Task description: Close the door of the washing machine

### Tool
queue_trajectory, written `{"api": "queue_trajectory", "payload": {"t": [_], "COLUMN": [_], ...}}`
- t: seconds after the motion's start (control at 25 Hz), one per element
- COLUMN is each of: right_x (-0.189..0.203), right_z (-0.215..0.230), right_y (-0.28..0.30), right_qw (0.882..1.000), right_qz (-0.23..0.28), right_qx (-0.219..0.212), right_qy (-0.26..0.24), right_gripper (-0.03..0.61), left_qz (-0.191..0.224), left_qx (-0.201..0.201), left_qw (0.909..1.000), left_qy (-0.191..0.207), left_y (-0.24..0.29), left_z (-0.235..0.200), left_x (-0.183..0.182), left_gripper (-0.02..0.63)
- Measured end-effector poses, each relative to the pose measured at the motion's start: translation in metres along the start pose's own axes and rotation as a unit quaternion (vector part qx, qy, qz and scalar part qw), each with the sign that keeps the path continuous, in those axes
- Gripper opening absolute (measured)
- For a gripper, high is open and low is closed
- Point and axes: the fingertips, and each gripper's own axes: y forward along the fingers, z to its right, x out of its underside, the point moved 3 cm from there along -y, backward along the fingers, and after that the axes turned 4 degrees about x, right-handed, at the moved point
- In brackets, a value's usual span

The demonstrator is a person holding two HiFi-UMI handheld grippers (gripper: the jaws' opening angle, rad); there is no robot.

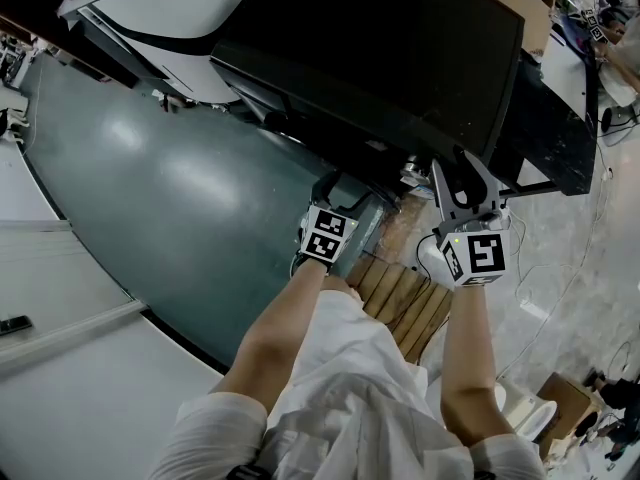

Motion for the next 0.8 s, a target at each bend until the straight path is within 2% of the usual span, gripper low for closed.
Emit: {"api": "queue_trajectory", "payload": {"t": [0.24, 0.36, 0.48, 0.68, 0.8], "right_x": [0.004, 0.007, 0.008, 0.007, 0.006], "right_z": [-0.003, -0.005, -0.005, -0.005, -0.003], "right_y": [0.004, 0.006, 0.007, 0.006, 0.007], "right_qw": [1.000, 0.999, 0.999, 0.999, 0.999], "right_qz": [-0.011, -0.021, -0.024, -0.028, -0.034], "right_qx": [0.008, 0.010, 0.013, 0.013, 0.010], "right_qy": [-0.010, -0.022, -0.023, -0.018, -0.005], "right_gripper": [0.147, 0.150, 0.149, 0.149, 0.149], "left_qz": [0.006, 0.011, 0.007, -0.003, -0.004], "left_qx": [-0.023, -0.042, -0.066, -0.081, -0.093], "left_qw": [0.9996, 0.9985, 0.9972, 0.9958, 0.9937], "left_qy": [-0.017, -0.032, -0.033, -0.043, -0.062], "left_y": [0.004, 0.005, 0.004, 0.007, 0.008], "left_z": [-0.001, -0.006, -0.012, -0.009, -0.010], "left_x": [-0.003, -0.003, -0.001, 0.000, -0.001], "left_gripper": [0.335, 0.300, 0.237, 0.264, 0.258]}}
